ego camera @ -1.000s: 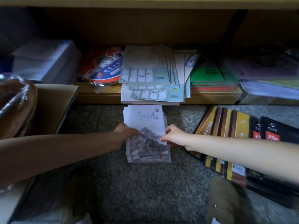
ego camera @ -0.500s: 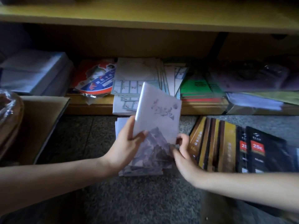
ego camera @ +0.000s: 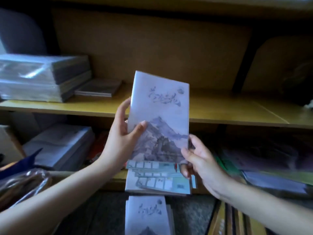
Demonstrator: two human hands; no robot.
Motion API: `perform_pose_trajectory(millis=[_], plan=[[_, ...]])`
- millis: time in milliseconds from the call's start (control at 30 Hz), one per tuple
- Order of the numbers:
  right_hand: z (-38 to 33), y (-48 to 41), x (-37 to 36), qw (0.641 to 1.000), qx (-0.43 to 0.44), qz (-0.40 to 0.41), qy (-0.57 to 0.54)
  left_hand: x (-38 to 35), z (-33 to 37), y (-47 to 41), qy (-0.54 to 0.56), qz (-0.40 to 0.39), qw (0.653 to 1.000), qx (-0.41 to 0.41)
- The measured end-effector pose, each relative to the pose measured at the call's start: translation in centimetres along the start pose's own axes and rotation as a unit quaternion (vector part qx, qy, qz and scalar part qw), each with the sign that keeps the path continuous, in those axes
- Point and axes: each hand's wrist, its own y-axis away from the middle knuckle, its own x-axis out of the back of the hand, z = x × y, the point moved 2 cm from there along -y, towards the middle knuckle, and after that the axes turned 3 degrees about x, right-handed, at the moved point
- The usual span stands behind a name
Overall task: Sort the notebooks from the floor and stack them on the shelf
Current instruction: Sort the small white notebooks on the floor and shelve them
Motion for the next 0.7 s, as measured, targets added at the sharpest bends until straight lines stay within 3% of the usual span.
perform_pose_trajectory(millis=[133, 267, 433, 533, 700], plan=[[-2.8, -5.1, -2.9, 0.999, -0.054, 0.007, -0.006, 3.8, 0.6, -3.7, -0.059, 0.055, 0.996, -0.025], [-5.0, -10.6, -5.4, 0.992, -0.122, 0.017, 0.02, 7.7, 0.0, -7.6, -0.195, 0.118, 0.974, 0.006], [-6.2, -18.0, -8.1, 0.987, -0.132, 0.029, 0.092, 10.9, 0.7, -11.0, -0.336, 0.069, 0.938, 0.042], [-4.9, -20.9, -10.5, 0.984, -0.149, 0.028, 0.097, 12.3, 1.0, -11.4, -0.432, 0.037, 0.901, 0.037], [-3.4, -23.5, -14.2, 0.985, -0.165, 0.03, 0.05, 14.9, -0.1, -11.6, -0.54, 0.119, 0.833, -0.014]])
